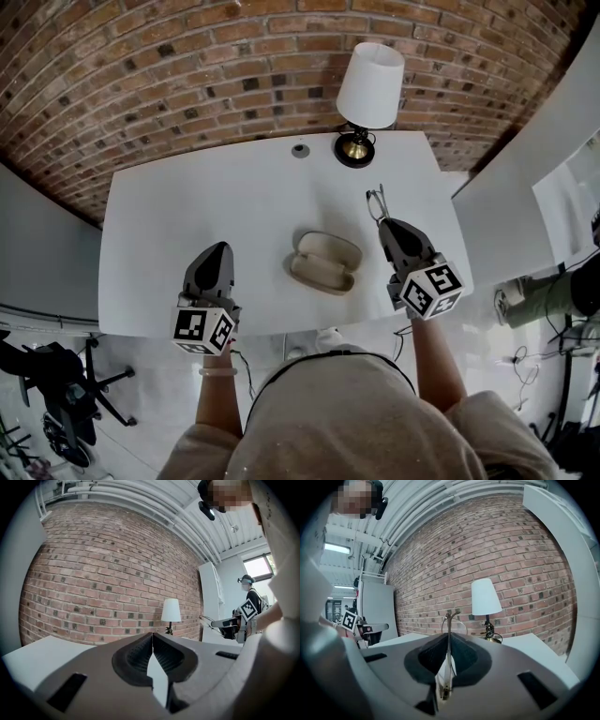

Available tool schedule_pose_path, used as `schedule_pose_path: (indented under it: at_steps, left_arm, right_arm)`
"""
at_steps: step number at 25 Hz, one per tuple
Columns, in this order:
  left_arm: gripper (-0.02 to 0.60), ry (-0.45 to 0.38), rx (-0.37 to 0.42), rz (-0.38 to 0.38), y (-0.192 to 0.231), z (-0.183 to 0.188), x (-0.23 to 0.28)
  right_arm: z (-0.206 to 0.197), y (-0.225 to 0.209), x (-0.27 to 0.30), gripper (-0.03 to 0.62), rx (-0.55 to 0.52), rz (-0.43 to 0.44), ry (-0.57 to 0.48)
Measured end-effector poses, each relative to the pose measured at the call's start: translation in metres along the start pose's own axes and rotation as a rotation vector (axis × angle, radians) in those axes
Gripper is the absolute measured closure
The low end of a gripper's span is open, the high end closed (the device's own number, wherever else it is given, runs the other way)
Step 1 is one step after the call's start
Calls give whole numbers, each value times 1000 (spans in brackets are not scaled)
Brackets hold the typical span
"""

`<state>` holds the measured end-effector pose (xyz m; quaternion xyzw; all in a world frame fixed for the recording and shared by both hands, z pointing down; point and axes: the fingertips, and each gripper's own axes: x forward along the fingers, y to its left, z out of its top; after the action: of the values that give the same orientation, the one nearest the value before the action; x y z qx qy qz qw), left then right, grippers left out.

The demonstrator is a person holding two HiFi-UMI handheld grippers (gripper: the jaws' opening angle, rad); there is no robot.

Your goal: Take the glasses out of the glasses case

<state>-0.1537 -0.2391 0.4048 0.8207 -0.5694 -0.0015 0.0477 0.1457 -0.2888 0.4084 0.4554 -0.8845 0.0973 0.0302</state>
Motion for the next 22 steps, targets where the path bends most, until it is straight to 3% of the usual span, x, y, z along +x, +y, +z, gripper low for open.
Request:
schedule_pose_path:
  at_steps: [22]
  left_arm:
    - [575,-24,-13,6,6,6,11]
  right_arm:
    - [16,-12,-3,574,-10,-37,-49]
